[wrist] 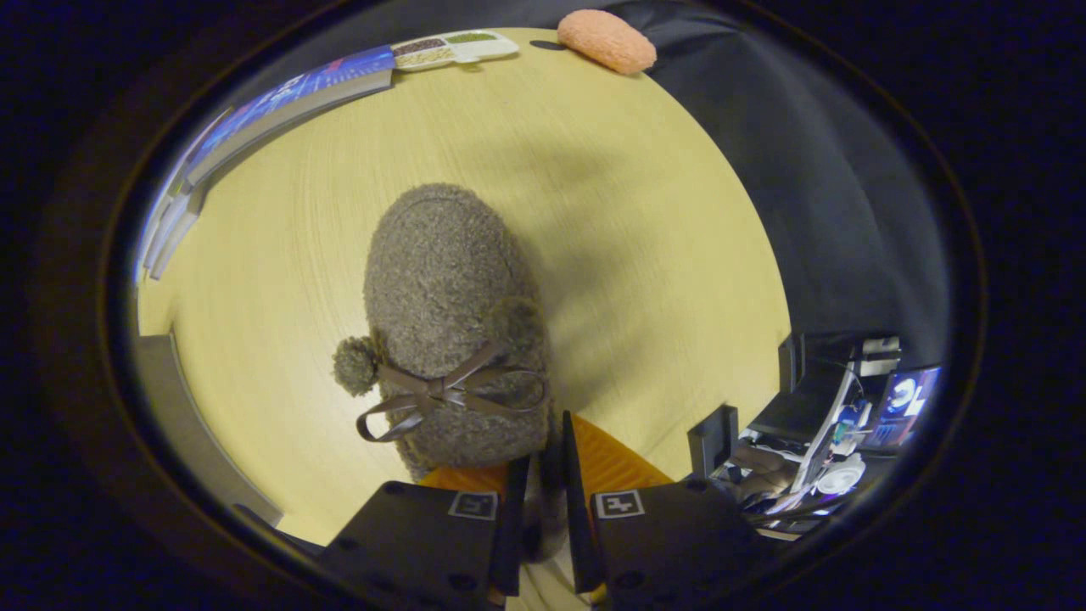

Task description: Open the storage box then place both shoes into the box .Put the left shoe in first, then the right shoe, with the right side of both shoes facing outward in a uniform manner.

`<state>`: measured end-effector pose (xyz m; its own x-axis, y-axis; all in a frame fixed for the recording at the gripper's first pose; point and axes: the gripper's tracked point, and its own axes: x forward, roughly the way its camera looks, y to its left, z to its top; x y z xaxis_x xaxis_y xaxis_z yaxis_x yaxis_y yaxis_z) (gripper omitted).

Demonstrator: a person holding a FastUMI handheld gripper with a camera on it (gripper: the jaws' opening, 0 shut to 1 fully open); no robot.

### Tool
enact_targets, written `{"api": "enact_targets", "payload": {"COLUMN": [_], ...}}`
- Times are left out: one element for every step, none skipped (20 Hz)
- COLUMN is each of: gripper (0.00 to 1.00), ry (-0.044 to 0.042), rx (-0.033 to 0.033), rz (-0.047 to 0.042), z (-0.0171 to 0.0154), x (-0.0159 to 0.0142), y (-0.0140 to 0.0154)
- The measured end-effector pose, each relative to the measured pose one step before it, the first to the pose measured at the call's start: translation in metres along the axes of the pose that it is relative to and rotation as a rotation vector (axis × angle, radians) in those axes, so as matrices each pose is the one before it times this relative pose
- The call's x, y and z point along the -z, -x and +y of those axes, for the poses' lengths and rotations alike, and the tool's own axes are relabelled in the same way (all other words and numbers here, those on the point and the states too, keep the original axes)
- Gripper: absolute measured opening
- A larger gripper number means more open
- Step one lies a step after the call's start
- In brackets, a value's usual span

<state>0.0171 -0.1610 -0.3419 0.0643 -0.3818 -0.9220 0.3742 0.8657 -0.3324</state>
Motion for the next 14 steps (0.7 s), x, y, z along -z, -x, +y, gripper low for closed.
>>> {"api": "enact_targets", "payload": {"gripper": [0.28,0.28,0.28,0.24,0.20,0.19,0.17,0.16,0.14,0.13,0.12,0.11,0.09,0.08], "ry": [0.00614,-0.00241,-0.00478,0.01555,0.00562,0.01366,0.00883,-0.00034,-0.00547,-0.01001,-0.00979,0.00140,0.00072,-0.00171], "rx": [0.00147,0.00347,-0.01941,-0.00252,0.00834,0.00452,0.00760,0.00616,0.00728,0.01287,0.01714,0.01784,0.01843,0.01955], "rz": [-0.00946,-0.00642,-0.00740,-0.00592,0.00214,0.00203,0.00141,0.00253,-0.00239,-0.00444,-0.00116,-0.00243,-0.00242,-0.00110], "z": [-0.00021,-0.00018,0.00479,-0.00003,0.00004,-0.00336,0.00280,-0.00031,0.00125,-0.00128,0.00013,0.00036,-0.00071,0.00052], "x": [0.00031,0.00014,0.00016,0.00129,-0.00052,-0.00103,-0.00037,0.00104,0.00021,-0.00042,0.00095,-0.00004,-0.00006,-0.00044], "y": [0.00136,0.00035,0.00082,-0.00980,0.00784,0.00188,-0.00044,0.00019,-0.00291,0.00413,-0.00005,-0.00022,0.00115,0.00074]}}
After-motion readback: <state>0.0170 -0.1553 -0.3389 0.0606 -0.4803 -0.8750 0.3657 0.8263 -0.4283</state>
